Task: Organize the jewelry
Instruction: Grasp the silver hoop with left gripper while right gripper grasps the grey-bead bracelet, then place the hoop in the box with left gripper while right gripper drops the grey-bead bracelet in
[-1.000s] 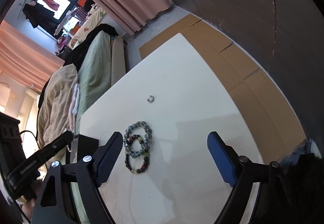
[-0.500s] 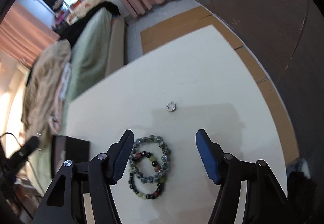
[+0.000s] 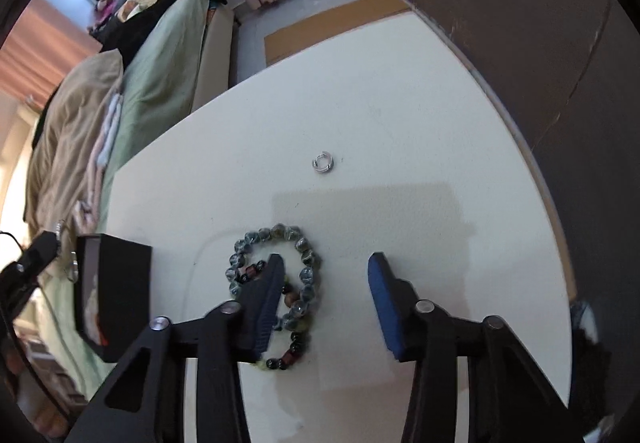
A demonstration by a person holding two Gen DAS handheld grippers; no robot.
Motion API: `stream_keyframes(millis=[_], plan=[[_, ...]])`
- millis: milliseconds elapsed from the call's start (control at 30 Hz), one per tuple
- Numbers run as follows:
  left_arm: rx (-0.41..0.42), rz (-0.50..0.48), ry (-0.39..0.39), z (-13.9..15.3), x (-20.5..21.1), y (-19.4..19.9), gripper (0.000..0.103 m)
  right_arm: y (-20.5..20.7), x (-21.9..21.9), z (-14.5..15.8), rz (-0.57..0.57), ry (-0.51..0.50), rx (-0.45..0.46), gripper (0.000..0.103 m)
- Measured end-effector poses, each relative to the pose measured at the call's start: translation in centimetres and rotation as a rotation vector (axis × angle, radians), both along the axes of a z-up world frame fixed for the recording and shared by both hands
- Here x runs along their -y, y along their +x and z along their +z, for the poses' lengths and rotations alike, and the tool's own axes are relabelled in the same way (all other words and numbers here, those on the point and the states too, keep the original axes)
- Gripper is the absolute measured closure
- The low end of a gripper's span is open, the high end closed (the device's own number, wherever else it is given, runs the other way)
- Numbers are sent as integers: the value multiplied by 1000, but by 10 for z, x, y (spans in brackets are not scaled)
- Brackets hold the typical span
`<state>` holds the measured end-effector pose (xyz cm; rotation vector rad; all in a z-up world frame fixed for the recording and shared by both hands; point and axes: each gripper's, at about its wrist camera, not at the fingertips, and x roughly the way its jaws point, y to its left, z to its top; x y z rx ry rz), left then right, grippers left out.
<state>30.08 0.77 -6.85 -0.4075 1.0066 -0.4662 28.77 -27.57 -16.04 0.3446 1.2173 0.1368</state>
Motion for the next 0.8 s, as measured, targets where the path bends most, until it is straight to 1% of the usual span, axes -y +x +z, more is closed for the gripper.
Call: stream_keyframes(millis=[33,67,100,133,167,233,300,400,433,500,533,567,600,633,667,733,800], plan=[[1,4,-1,1,-1,-1,103,1,-2,0,2,-18,0,79],[2,6,-1,2,-1,-2,103,1,-2,0,8,-25,1,92],[4,11,0,3,-2,-3,103,2,-2,-2,22,23,-9,96],[4,16,2,4,-4,-4,103,1,-1,-3,23,46,-16,97],[3,18,2,4,-4,-5,103,2,-3,-1,23,36,-9,101],[-1,26,1,4,-7,-7,103,-2,-4,4,24,22,8,101],[-5,35,0,4,-11,-9,103,-6,-2,10,20,58,25,101],[-8,46,-1,4,-17,-10,103,-10,-1,18,7,79,53,101],[-10,52,-1,4,-20,-11,103,-9,-3,20,3,65,63,101],[-13,57,-4,2,-25,-13,103,-9,-5,26,-10,3,89,101],[-16,60,-5,2,-28,-14,103,-7,-5,28,-14,-11,92,101],[-18,63,-5,1,-30,-15,103,-3,-6,27,-10,-14,83,93],[-19,64,-5,1,-31,-16,103,0,-8,25,-5,-15,64,83],[-20,66,-6,1,-34,-17,103,2,-10,22,-1,-12,56,65],[-20,69,-7,1,-36,-17,103,3,-11,22,-1,-17,60,61],[-19,74,-10,1,-41,-18,103,4,-15,22,6,-46,76,61],[-20,77,-11,0,-45,-18,103,7,-20,19,14,-75,71,61]])
